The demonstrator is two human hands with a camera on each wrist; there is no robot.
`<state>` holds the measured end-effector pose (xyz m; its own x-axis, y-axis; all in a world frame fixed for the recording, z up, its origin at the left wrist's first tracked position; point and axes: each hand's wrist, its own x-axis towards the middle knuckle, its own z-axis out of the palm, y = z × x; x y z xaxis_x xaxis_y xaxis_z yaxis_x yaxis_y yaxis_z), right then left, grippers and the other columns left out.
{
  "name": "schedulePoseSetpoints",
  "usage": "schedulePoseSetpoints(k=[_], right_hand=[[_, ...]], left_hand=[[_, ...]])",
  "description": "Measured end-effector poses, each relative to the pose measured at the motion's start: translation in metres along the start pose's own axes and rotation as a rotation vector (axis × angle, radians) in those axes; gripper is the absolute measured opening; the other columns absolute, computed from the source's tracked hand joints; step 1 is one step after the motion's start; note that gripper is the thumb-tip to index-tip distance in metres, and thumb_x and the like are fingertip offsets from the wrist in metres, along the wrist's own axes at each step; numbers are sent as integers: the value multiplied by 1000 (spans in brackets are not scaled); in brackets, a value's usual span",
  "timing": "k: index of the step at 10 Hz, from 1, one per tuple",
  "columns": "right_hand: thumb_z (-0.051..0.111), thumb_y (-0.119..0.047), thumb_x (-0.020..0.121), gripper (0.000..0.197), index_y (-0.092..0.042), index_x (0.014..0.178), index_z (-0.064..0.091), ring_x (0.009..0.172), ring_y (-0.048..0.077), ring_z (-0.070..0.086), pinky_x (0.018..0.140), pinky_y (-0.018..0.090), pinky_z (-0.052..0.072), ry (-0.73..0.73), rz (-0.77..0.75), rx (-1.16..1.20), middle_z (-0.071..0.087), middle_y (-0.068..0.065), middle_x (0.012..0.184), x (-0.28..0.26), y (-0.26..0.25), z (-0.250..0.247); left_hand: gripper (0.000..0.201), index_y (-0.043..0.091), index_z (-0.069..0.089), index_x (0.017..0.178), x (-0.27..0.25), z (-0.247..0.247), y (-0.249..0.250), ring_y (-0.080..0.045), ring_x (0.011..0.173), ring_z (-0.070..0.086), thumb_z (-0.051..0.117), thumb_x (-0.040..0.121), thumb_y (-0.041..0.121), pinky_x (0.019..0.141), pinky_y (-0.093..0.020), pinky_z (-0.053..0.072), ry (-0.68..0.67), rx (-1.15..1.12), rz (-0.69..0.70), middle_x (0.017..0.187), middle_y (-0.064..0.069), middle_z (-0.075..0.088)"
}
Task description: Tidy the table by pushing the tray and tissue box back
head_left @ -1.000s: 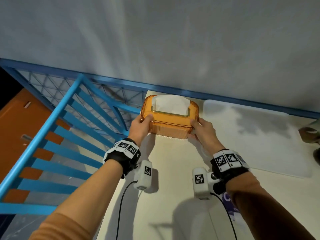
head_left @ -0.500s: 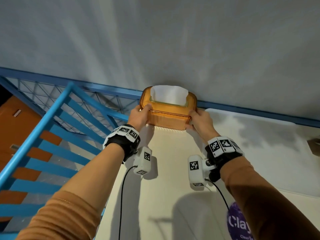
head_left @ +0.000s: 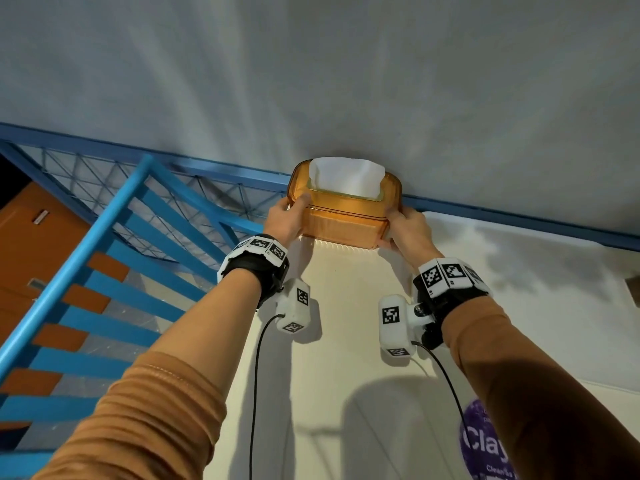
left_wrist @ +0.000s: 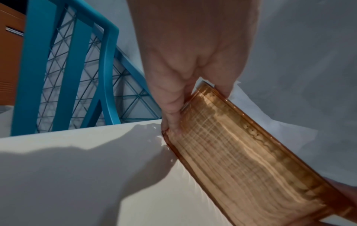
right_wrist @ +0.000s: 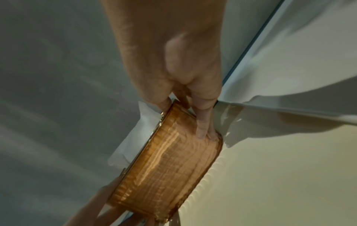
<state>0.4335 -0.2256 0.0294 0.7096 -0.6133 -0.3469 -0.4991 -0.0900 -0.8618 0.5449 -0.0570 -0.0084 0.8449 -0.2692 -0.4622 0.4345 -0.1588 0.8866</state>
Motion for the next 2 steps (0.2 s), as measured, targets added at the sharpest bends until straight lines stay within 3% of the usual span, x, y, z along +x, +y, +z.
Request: schedulePoseSetpoints(k=[1, 2], right_hand=[[41, -39, 94, 38, -14, 122, 48, 108, 35, 58, 91, 49, 53, 0, 48, -27, 59, 16, 117, -3, -1, 0], [43, -49, 92, 64, -19, 144, 21, 109, 37, 58, 68, 38, 58, 8, 127, 44, 51, 18, 131, -5, 0, -4]], left_hand=[[87, 22, 48, 136, -18, 3, 10, -36, 122, 58, 60, 62, 66, 105, -52, 46, 16, 61, -24, 134, -13, 60], [90, 22, 8, 154, -32, 3, 19, -40, 144, 31, 51, 84, 61, 113, -56, 34, 59, 141, -14, 161, -14, 24]])
